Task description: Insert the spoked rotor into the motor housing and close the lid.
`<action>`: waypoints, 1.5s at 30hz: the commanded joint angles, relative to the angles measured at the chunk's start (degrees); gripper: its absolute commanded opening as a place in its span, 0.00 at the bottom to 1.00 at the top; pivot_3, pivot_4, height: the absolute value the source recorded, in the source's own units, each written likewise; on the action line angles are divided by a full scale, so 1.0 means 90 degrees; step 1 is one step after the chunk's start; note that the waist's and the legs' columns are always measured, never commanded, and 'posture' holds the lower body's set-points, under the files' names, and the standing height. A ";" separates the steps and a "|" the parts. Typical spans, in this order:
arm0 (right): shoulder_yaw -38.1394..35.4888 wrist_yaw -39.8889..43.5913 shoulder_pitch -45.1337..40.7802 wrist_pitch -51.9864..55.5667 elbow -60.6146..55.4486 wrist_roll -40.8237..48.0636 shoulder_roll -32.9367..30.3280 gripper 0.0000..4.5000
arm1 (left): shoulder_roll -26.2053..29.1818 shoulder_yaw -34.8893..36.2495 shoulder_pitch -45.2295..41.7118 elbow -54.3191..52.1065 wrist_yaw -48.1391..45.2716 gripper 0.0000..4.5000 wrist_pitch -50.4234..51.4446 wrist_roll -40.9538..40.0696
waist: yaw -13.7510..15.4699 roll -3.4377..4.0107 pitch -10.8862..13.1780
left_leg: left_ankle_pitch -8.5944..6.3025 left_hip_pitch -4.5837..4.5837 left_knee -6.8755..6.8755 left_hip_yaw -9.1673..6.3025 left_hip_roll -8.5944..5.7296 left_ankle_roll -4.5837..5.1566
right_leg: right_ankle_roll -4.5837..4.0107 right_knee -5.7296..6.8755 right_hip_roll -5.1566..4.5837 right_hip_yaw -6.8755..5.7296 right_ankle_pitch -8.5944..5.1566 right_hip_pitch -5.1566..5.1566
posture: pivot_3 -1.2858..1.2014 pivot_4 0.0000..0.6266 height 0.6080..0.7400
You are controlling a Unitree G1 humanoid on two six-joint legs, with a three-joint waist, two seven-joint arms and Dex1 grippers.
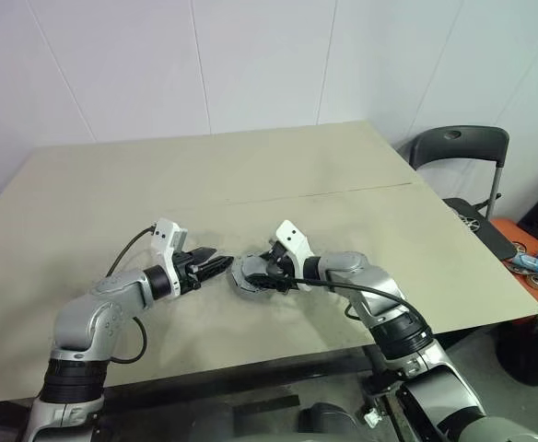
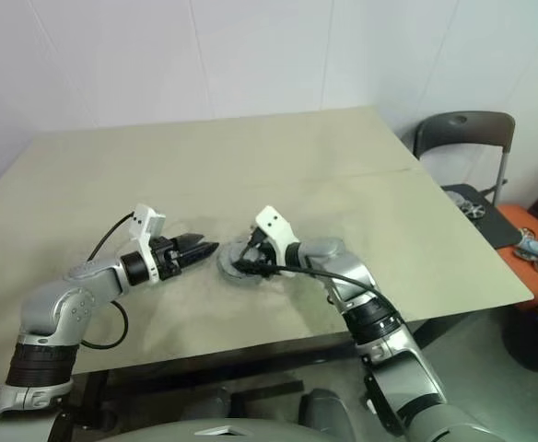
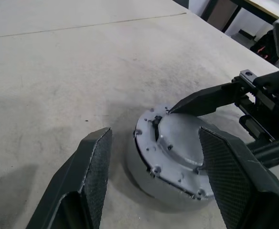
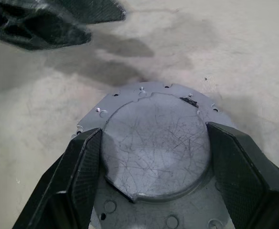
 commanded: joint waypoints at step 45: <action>-0.0323 -0.0629 0.0721 -0.0464 -0.0347 0.0210 0.0364 0.67 | 0.0119 -0.0008 -0.0203 0.0016 -0.0064 0.68 -0.0011 -0.0038 | 0.0010 -0.0028 0.0030 | -0.0002 -0.0013 0.0024 0.0015 0.0009 -0.0004 | -0.0008 0.0022 0.0022 0.0028 0.0005 -0.0026 | 0.52 0.00 1.00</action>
